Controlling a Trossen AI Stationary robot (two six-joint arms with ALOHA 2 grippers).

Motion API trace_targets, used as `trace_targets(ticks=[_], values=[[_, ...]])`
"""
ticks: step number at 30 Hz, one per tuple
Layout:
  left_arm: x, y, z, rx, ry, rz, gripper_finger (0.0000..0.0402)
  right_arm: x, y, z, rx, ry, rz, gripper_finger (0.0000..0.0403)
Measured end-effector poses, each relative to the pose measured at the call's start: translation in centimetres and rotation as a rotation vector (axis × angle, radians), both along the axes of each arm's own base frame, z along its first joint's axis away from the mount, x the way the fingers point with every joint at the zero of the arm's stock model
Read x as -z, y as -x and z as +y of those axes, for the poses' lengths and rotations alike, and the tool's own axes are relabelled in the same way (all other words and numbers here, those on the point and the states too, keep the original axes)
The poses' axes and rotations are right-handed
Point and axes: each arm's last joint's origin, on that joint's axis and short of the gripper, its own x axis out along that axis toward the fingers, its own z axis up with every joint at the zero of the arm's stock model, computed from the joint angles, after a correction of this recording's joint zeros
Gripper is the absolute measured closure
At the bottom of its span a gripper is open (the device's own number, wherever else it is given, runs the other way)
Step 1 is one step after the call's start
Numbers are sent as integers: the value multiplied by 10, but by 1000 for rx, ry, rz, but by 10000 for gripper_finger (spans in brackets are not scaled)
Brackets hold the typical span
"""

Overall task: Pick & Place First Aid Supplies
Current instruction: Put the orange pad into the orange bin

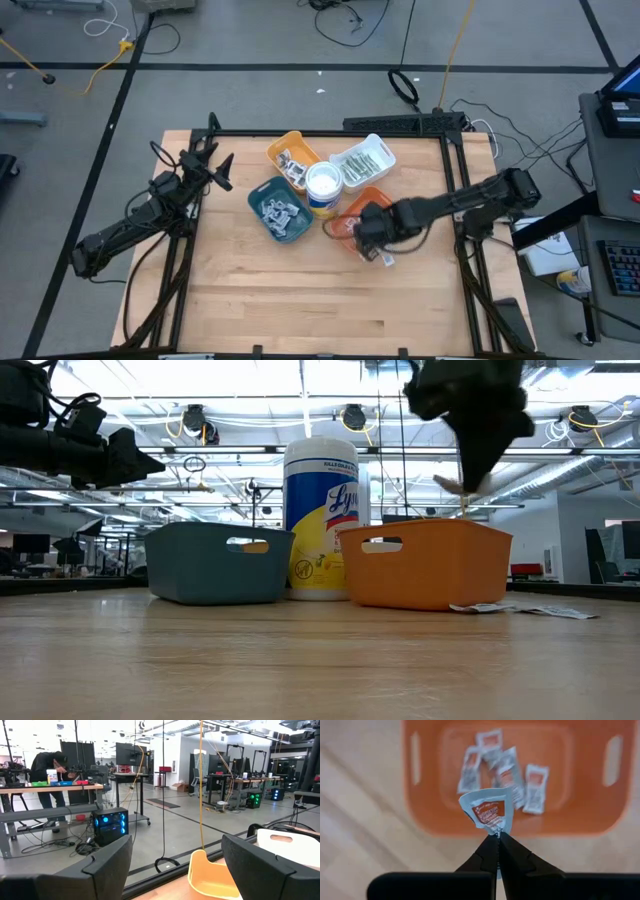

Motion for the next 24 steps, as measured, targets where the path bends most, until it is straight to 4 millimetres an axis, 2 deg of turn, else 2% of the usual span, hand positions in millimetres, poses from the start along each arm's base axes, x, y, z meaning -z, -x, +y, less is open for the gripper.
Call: trace_targets(ticks=[6,9,19,24], values=[[0,0,0,0,0,0,94,1,-8,-40,40,-11,5,403],[0,0,0,0,0,0,94,12,-11,-52,48,-9,-21,403],[0,0,0,0,0,0,94,62,-4,-69,79,-9,-48,403],[0,0,0,0,0,0,94,74,-2,-74,69,-7,-69,403]])
